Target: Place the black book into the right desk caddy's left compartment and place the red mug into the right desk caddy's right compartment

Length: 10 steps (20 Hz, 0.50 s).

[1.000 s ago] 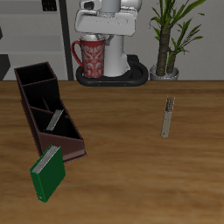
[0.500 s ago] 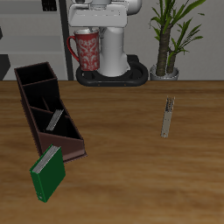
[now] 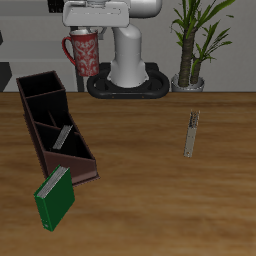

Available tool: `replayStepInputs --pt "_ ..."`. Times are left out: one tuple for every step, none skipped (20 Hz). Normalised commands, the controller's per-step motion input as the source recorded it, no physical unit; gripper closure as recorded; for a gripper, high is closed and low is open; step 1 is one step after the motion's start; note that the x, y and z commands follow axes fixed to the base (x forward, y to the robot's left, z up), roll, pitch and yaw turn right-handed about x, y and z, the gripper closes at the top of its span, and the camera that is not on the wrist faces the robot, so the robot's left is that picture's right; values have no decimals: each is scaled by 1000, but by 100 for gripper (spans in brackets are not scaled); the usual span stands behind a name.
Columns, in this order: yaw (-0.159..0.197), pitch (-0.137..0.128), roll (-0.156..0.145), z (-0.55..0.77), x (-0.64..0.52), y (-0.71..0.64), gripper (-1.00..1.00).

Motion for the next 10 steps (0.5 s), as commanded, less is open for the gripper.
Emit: replayStepInputs --pt "-50 16 -44 109 -183 -673 100" --pt "74 -60 -54 105 -102 -320 100" --pt "-129 59 -55 78 -104 -681 100" --pt "-54 27 -58 88 -125 -481 100" --pt "0 0 0 -10 11 40 100" --pt "16 -72 -88 140 -163 -445 100" --pt "-95 39 -8 84 -109 -394 100" --pt "-80 59 -21 91 -125 -364 100" --pt "-24 -3 -62 84 -84 -298 100" --pt "-67 16 -25 111 -151 -419 100"
